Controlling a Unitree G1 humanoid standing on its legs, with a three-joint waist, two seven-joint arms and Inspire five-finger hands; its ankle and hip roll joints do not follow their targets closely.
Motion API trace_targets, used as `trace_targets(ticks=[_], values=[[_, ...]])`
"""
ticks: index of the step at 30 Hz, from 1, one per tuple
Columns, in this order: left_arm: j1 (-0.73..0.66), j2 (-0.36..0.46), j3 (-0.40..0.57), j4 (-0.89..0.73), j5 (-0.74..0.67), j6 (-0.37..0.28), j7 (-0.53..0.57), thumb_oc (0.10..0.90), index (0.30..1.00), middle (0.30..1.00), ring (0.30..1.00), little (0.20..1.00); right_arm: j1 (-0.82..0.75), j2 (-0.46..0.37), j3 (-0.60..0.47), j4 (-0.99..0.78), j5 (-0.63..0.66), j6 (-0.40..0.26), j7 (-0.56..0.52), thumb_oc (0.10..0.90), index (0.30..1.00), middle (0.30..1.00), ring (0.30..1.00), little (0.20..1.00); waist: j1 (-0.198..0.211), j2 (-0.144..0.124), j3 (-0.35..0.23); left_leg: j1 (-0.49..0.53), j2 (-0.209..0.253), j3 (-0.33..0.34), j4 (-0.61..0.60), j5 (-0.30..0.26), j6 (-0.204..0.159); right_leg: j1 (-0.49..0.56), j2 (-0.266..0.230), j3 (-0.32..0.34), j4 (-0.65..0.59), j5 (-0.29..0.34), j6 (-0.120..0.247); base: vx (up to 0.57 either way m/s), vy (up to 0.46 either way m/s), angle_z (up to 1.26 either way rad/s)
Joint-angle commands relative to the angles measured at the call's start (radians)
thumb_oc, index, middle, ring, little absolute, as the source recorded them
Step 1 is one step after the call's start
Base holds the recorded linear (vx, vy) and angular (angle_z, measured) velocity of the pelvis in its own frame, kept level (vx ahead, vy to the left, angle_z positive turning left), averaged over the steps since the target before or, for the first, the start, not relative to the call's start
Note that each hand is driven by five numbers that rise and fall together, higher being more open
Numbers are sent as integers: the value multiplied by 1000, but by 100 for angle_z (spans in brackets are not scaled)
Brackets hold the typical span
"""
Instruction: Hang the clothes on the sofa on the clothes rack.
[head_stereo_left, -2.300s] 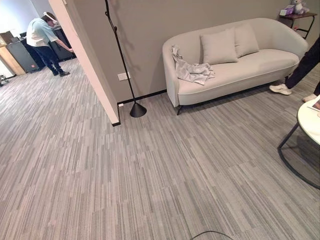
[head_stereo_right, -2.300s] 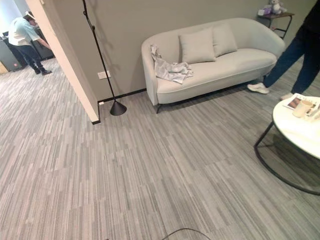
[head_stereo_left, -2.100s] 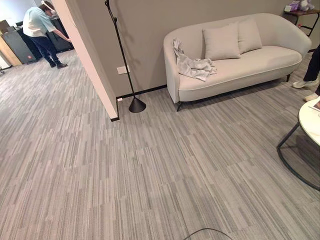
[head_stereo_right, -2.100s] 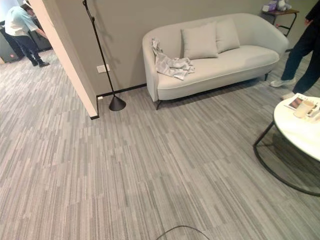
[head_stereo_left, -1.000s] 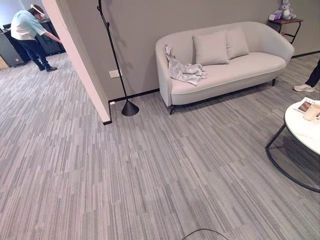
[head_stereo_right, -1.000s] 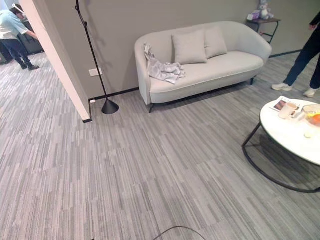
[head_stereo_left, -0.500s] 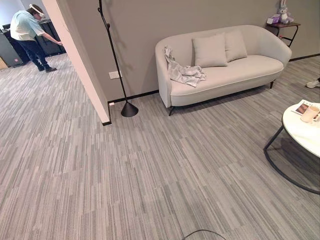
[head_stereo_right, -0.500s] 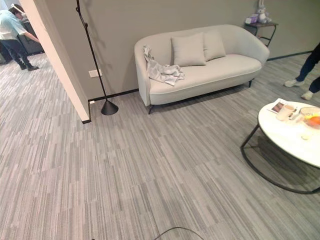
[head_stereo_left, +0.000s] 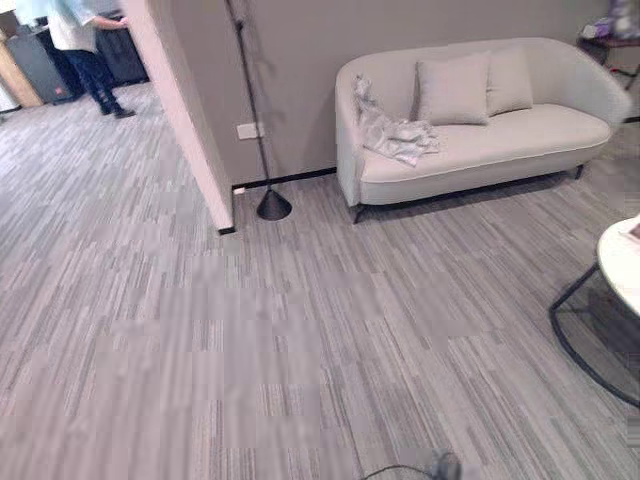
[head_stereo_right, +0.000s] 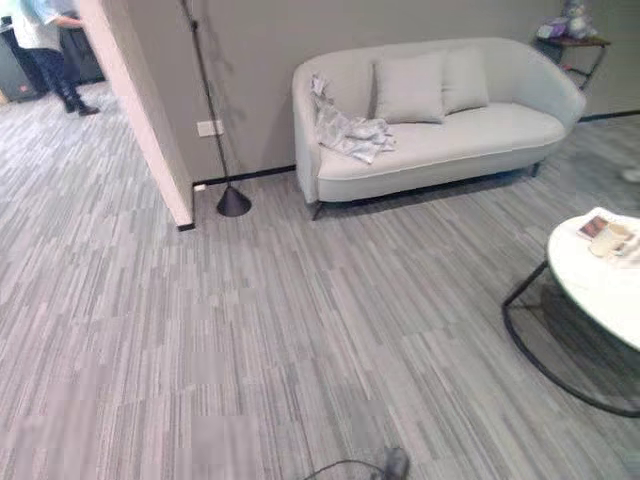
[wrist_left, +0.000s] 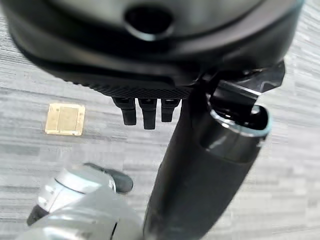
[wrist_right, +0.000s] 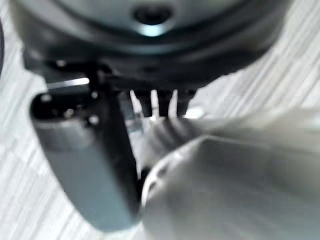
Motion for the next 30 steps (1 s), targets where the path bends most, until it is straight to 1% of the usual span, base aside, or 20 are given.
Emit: trace_targets(ticks=[1, 2, 6, 8, 10, 11, 12, 14, 15, 16, 17, 20, 21, 23, 25, 26, 27, 28, 29, 30], values=[[-58, -24, -6, -33, 23, -42, -22, 800, 900, 900, 900, 900, -39, 27, 28, -19, -49, -7, 53, 800, 900, 900, 900, 900, 21, 14, -8, 43, 90, -142, 24, -101, 3, -48, 65, -50, 73, -50, 2, 411, -434, 57], [-61, -35, -23, -34, 22, -48, -21, 800, 900, 900, 900, 900, -44, 16, 50, -28, -55, -17, 51, 800, 900, 900, 900, 900, 18, 29, -10, 25, 139, -159, 54, -56, -18, -39, 120, -74, 72, -76, -21, 376, -405, 36], [-70, -35, -37, -45, 23, -45, -16, 800, 900, 900, 900, 900, -68, 2, 93, -36, -71, -35, 35, 800, 900, 900, 900, 900, 39, 41, -8, -33, 199, -169, 214, 77, -47, 32, 234, -99, 13, -131, -83, 346, -317, -13], [-70, -29, -32, -56, 26, -44, -11, 800, 900, 900, 900, 900, -72, 3, 114, -39, -80, -41, 28, 800, 900, 900, 900, 900, 54, 25, -3, -56, 209, -145, 310, 139, -45, 97, 269, -102, -46, -144, -112, 349, -272, -34], [-87, -8, -62, -97, 70, -59, 12, 800, 900, 900, 900, 900, -91, -9, 154, -46, -106, -47, 17, 800, 900, 900, 900, 900, 69, -24, 40, -149, 200, -89, 495, 192, -19, 162, 284, -84, -90, -156, -143, 411, -296, 26], [-113, -1, -143, -137, 169, -80, 32, 800, 900, 900, 900, 900, -124, -31, 178, -40, -133, -43, 7, 800, 900, 900, 900, 900, 96, -41, 72, -279, 110, -46, 478, 76, -7, 192, 277, -75, -115, -171, -132, 367, -151, 55], [-114, 0, -161, -143, 193, -88, 41, 800, 900, 900, 900, 900, -126, -35, 181, -36, -141, -46, 6, 800, 900, 900, 900, 900, 104, -38, 80, -305, 106, -23, 418, 55, -8, 196, 281, -78, -115, -182, -131, 214, -7, 22], [-117, 3, -170, -143, 212, -93, 54, 800, 900, 900, 900, 900, -133, -36, 181, -38, -144, -50, 3, 800, 900, 900, 900, 900, 109, -42, 85, -332, 105, -1, 323, 74, -15, 197, 283, -86, -115, -192, -128, 68, 22, -35], [-117, 3, -170, -143, 212, -93, 54, 800, 900, 900, 900, 900, -133, -36, 181, -38, -144, -50, 3, 800, 900, 900, 900, 900, 109, -43, 85, -332, 104, -1, 321, 75, -15, 196, 282, -87, -115, -192, -128, 304, 97, -53], [-123, 18, -168, -129, 229, -91, 75, 800, 900, 900, 900, 900, -146, -25, 188, -54, -141, -64, -4, 800, 900, 900, 900, 900, 157, -10, 97, -423, 79, -29, 0, 267, -37, 225, 342, -93, -115, -235, -132, 347, 98, -34], [-125, 25, -164, -124, 236, -93, 79, 800, 900, 900, 900, 900, -150, -17, 189, -60, -132, -72, -7, 800, 900, 900, 900, 900, 168, -13, 102, -443, 61, -25, -54, 290, -42, 245, 350, -96, -115, -253, -133, 458, 147, 21], [-123, 33, -146, -111, 222, -95, 80, 800, 900, 900, 900, 900, -156, 7, 195, -76, -116, -76, -4, 800, 900, 900, 900, 900, 194, -22, 105, -506, 21, 57, -73, 307, -38, 291, 371, -94, -115, -290, -140, 310, 167, 67], [-102, 34, -127, -91, 204, -90, 73, 800, 900, 900, 900, 900, -151, 21, 204, -68, -121, -73, 3, 800, 900, 900, 900, 900, 207, -33, 81, -476, 23, 56, -65, 326, -15, 325, 392, -85, -111, -312, -143, 411, 270, 44], [-103, 44, -123, -83, 206, -88, 69, 800, 900, 900, 900, 900, -153, 37, 199, -63, -112, -70, 5, 800, 900, 900, 900, 900, 215, -55, 70, -460, 9, 52, -33, 336, -3, 340, 373, -78, -73, -328, -134, 440, 352, -34], [-114, 57, -121, -87, 205, -90, 74, 800, 900, 900, 900, 900, -134, 51, 186, -50, -104, -61, 25, 800, 900, 900, 900, 900, 215, -92, 40, -447, -18, 69, 17, 294, 21, 351, 335, -83, -12, -324, -100, 460, 530, -14], [-118, 62, -126, -97, 210, -92, 70, 800, 900, 900, 900, 900, -125, 46, 182, -45, -119, -55, 37, 800, 900, 900, 900, 900, 209, -104, 18, -421, -39, 78, 13, 262, 42, 339, 302, -83, 51, -307, -71, 296, 396, 21], [-118, 62, -126, -97, 210, -92, 70, 800, 900, 900, 900, 900, -125, 46, 182, -45, -119, -55, 37, 800, 900, 900, 900, 900, 209, -104, 18, -421, -39, 78, 13, 262, 42, 339, 302, -83, 51, -307, -71, 487, 804, 13], [-130, 64, -144, -105, 242, -90, 80, 800, 900, 900, 900, 900, -144, 40, 163, -45, -136, -50, 33, 800, 900, 900, 900, 900, 190, -84, 11, -322, -69, 96, 4, 181, 97, 222, 193, -119, 359, -180, 32, 365, 668, -13], [-132, 64, -148, -104, 245, -88, 82, 800, 900, 900, 900, 900, -149, 39, 161, -54, -138, -46, 36, 800, 900, 900, 900, 900, 186, -66, 15, -296, -70, 92, 0, 168, 111, 187, 160, -139, 447, -121, 49, 631, 924, -11], [-135, 68, -151, -102, 239, -85, 82, 800, 900, 900, 900, 900, -144, 54, 180, -105, -135, -46, 51, 800, 900, 900, 900, 900, 155, -24, 38, -208, -65, 51, -31, 141, 124, 90, 134, -169, 553, -145, 15, 332, 385, -52]])
